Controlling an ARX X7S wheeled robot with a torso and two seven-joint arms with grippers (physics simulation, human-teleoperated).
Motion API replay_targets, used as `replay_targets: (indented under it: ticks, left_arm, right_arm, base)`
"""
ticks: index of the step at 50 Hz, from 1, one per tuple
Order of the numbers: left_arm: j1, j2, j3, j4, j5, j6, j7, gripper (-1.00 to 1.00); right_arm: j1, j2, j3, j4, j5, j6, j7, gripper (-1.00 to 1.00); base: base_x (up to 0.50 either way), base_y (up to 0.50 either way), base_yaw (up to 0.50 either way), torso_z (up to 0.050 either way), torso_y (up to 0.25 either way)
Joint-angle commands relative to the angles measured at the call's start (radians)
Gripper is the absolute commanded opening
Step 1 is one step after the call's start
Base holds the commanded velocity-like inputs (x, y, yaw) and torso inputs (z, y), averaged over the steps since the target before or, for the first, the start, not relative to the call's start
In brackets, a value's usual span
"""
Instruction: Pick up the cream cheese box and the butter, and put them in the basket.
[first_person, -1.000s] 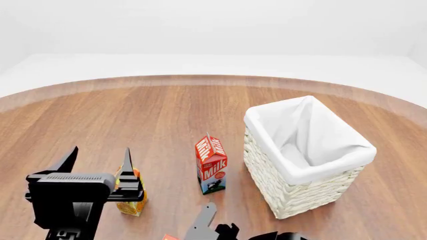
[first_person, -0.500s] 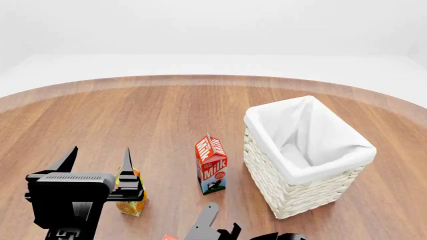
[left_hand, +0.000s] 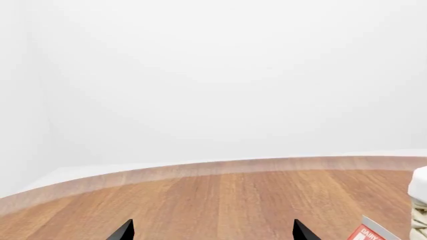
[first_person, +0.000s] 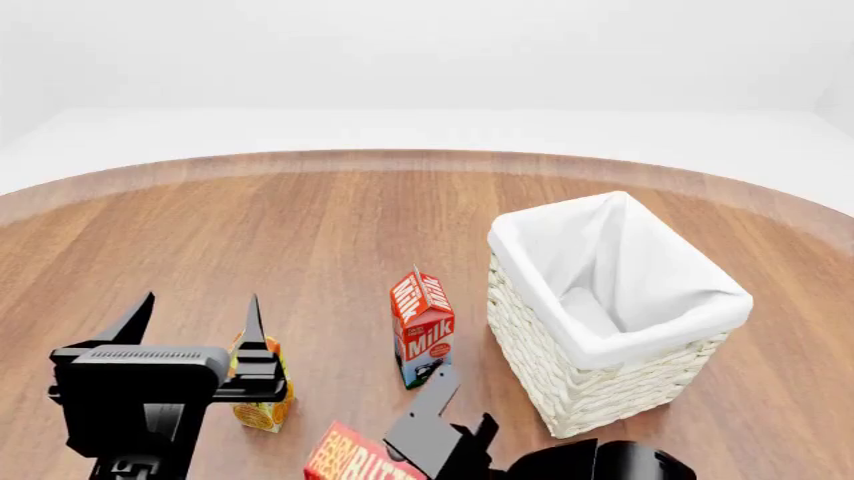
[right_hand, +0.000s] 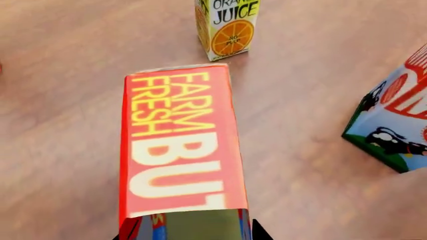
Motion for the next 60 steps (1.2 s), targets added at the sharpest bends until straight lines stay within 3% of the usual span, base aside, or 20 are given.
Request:
replay_targets:
  ticks: [1, 38, 60]
  left_arm:
    - [0.002, -0.002, -0.003, 0.002, -0.004, 0.001, -0.003, 1.00]
    - [-0.002, -0.006, 0.006, 0.000, -0.003, 0.004, -0.008, 1.00]
    - [-0.002, -0.010, 0.003, 0.002, -0.009, 0.005, -0.012, 1.00]
  right_arm:
    - [0.035, 0.028, 0.117, -0.100, 0.103, 0.056, 0.086, -1.00]
    - [0.202, 0.057, 0.329, -0.124, 0.379, 0.139, 0.294, -1.00]
    - [0.401, 0.067, 0.436, 0.048, 0.560, 0.175, 0.444, -1.00]
  base:
    - [0.00, 0.00, 0.00, 0.000, 0.000]
    - [0.00, 0.00, 0.00, 0.000, 0.001]
    - [0.00, 0.00, 0.00, 0.000, 0.001]
